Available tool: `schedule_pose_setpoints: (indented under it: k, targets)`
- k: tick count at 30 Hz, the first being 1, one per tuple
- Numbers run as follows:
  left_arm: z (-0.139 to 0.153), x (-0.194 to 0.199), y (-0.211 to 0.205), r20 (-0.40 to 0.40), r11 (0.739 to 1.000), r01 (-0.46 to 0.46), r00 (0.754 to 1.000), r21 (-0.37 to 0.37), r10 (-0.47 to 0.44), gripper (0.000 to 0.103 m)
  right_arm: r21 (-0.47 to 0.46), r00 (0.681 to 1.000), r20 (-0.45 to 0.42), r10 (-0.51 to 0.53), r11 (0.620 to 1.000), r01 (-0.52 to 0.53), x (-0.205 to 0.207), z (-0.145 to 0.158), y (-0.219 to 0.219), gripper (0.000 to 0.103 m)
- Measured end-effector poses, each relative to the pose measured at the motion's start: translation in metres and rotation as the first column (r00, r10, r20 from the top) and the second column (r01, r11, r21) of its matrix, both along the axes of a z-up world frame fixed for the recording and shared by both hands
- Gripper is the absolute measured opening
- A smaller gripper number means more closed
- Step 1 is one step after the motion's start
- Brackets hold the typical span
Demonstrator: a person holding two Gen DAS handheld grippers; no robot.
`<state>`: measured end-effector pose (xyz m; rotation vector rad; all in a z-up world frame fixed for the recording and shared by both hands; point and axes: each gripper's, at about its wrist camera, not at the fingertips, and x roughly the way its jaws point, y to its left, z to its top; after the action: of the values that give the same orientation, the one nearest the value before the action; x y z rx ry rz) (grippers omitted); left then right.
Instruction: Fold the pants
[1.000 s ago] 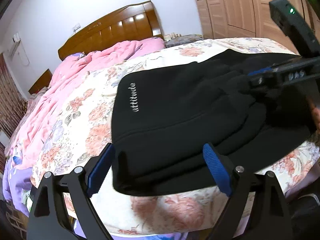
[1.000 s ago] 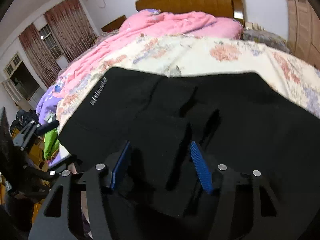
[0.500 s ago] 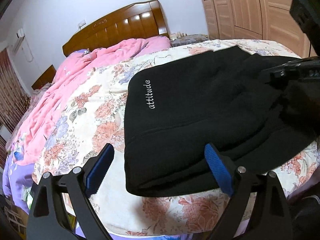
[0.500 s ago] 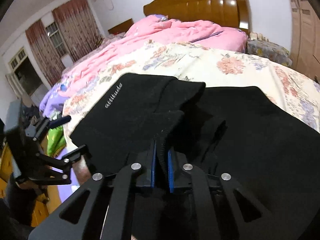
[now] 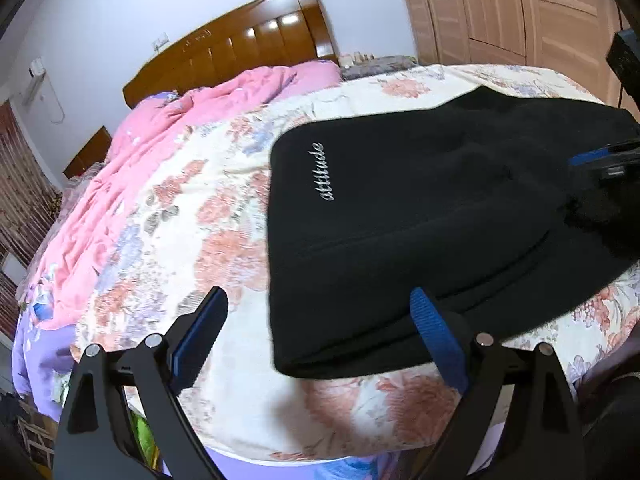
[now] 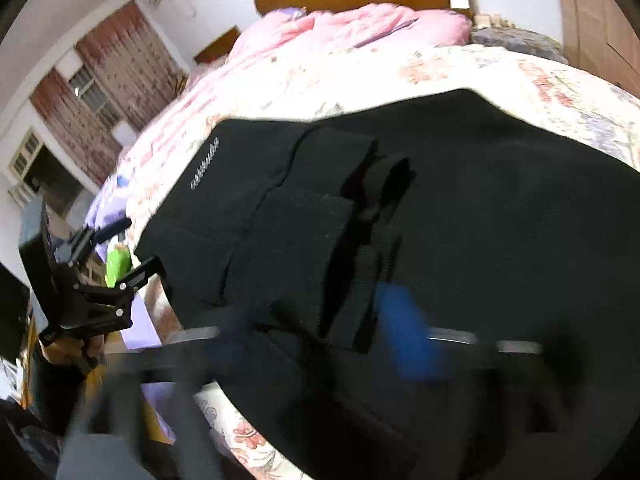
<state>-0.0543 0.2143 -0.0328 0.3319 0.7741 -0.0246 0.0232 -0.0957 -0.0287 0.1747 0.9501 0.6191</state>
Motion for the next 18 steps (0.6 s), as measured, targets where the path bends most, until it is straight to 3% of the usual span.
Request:
schedule_pose_setpoints:
  k: [3, 5, 9, 12, 14, 16, 18]
  targets:
    - [0.0, -0.001, 0.005, 0.003, 1.0, -0.012, 1.0, 0.001, 0.012, 0.093, -0.003, 1.0, -0.026, 0.005, 1.0, -0.005, 0.006, -0.006, 0.001, 0.097]
    - [-0.002, -0.001, 0.006, -0.001, 1.0, -0.017, 1.0, 0.004, 0.017, 0.093, 0.003, 0.997, -0.071, 0.041, 0.999, -0.041, 0.014, -0.018, 0.011, 0.089]
    - [-0.001, -0.003, 0.009, -0.003, 1.0, -0.022, 1.0, 0.005, 0.022, 0.093, -0.028, 0.994, -0.063, 0.086, 0.996, -0.088, 0.02, -0.017, 0.032, 0.087]
    - [0.0, -0.007, 0.014, -0.004, 1.0, -0.029, 1.0, 0.008, 0.029, 0.093, -0.02, 0.991, -0.05, 0.121, 0.992, -0.122, 0.025, -0.012, 0.047, 0.064]
    - [0.0, -0.01, 0.021, -0.011, 0.999, -0.041, 0.999, 0.007, 0.041, 0.093, -0.009, 0.995, -0.02, 0.097, 0.995, -0.097, 0.027, -0.007, 0.045, 0.031]
    - [0.0, -0.013, 0.023, -0.017, 0.999, -0.044, 0.999, 0.011, 0.044, 0.093, 0.019, 0.997, -0.002, 0.079, 0.997, -0.079, 0.025, -0.002, 0.038, 0.02]
    - [-0.002, -0.017, 0.025, -0.028, 0.999, -0.042, 0.999, 0.027, 0.042, 0.093, 0.036, 0.998, 0.019, 0.06, 0.998, -0.06, 0.022, 0.003, 0.033, 0.017]
